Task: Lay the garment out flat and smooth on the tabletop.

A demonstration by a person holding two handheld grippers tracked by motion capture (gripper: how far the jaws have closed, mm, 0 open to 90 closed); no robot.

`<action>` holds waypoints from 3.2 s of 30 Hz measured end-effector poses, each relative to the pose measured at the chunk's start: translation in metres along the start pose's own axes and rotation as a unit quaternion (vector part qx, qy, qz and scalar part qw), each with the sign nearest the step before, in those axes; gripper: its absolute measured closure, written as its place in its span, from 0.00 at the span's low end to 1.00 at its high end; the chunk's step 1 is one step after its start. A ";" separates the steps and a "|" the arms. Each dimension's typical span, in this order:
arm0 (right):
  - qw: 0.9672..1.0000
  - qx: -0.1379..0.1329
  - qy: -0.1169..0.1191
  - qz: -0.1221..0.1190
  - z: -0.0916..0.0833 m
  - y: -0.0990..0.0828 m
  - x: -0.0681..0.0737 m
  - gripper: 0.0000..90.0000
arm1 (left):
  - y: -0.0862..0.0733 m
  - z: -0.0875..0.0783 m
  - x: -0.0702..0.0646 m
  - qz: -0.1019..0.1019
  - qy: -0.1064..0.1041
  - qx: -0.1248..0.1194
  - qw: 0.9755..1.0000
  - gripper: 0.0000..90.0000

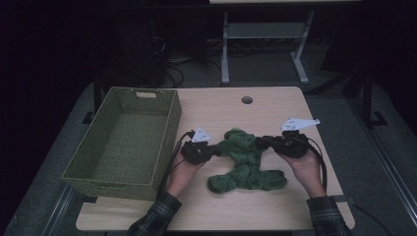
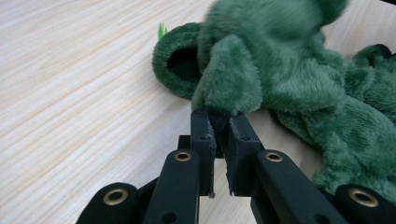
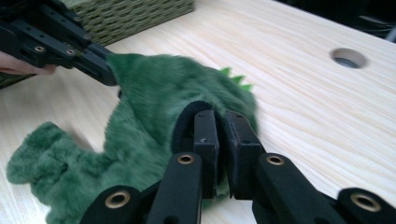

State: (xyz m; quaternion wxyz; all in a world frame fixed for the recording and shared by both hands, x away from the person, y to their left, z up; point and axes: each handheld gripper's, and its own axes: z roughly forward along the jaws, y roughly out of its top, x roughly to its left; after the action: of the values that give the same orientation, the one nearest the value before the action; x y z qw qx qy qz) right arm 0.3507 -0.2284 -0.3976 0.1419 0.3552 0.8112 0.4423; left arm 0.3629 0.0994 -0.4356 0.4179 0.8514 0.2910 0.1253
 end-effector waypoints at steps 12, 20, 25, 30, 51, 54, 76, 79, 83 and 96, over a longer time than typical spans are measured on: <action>0.996 0.066 0.002 0.058 0.005 -0.051 -0.025 0.94 | -0.008 0.018 -0.007 0.016 -0.010 0.043 0.999 0.92; 0.992 0.109 0.004 0.066 0.016 -0.069 -0.025 0.94 | -0.012 0.029 -0.013 0.016 -0.027 0.057 0.998 0.89; 0.994 0.093 -0.008 0.058 0.010 -0.064 -0.023 0.80 | -0.004 0.016 -0.013 0.017 -0.021 0.035 0.999 0.72; 0.997 0.061 -0.018 0.052 -0.007 -0.049 -0.021 0.72 | 0.013 -0.002 -0.012 0.020 -0.011 0.006 1.000 0.65; 0.997 0.079 0.018 -0.002 0.075 0.027 -0.016 0.70 | 0.021 0.014 0.005 -0.012 -0.003 0.002 1.000 0.62; 0.995 0.094 0.016 -0.013 0.089 0.026 -0.016 0.70 | 0.021 0.014 0.007 -0.014 -0.002 0.000 1.000 0.62; 0.999 0.012 0.035 -0.003 0.054 0.033 -0.026 0.97 | 0.045 0.046 0.010 -0.021 -0.001 -0.017 1.000 0.51; 0.999 -0.005 0.043 -0.004 0.047 0.034 -0.025 0.97 | 0.050 0.057 0.012 -0.031 -0.006 -0.018 0.999 0.50; 0.999 -0.016 0.047 -0.009 0.041 0.036 -0.024 0.97 | 0.053 0.071 0.015 -0.029 -0.015 -0.010 0.999 0.48; 1.000 -0.012 0.025 -0.002 0.039 0.025 -0.031 0.88 | 0.055 0.073 0.019 -0.010 -0.018 0.014 1.000 0.98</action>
State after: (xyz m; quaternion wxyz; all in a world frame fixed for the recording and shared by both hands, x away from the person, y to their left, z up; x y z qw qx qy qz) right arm 0.4051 -0.2177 -0.4017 0.1266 0.3411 0.8099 0.4602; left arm 0.4332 0.0382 -0.4383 0.4124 0.8564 0.2934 0.1022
